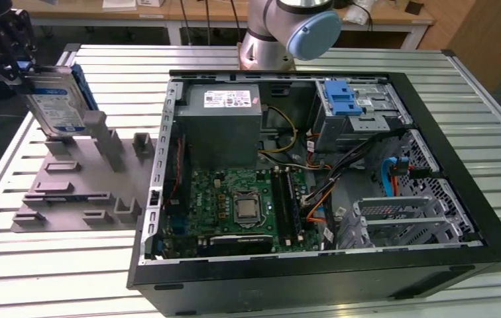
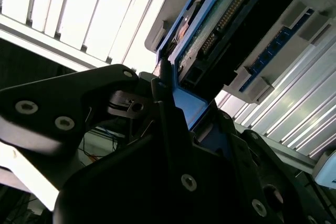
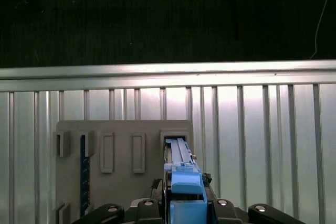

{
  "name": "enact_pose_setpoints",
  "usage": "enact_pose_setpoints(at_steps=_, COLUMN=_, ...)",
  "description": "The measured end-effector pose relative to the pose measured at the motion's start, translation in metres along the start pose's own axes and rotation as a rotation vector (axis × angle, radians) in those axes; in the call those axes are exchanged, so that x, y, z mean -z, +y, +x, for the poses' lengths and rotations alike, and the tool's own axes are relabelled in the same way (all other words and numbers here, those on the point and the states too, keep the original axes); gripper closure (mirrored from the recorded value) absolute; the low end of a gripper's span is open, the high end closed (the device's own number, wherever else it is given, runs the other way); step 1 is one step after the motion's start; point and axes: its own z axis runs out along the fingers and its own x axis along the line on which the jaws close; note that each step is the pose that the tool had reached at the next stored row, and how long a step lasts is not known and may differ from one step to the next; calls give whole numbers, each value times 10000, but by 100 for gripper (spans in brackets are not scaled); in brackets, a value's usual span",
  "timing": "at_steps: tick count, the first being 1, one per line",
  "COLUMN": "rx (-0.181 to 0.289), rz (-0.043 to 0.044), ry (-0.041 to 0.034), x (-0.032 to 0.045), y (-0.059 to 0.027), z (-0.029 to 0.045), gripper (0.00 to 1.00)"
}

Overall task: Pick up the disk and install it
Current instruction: 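Pick up the disk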

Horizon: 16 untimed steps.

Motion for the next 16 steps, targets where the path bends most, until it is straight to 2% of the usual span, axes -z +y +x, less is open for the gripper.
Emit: enact_pose_setpoints(at_steps=16, rx=0, rz=1, ry=-2, x=58, y=1, z=0, gripper=64)
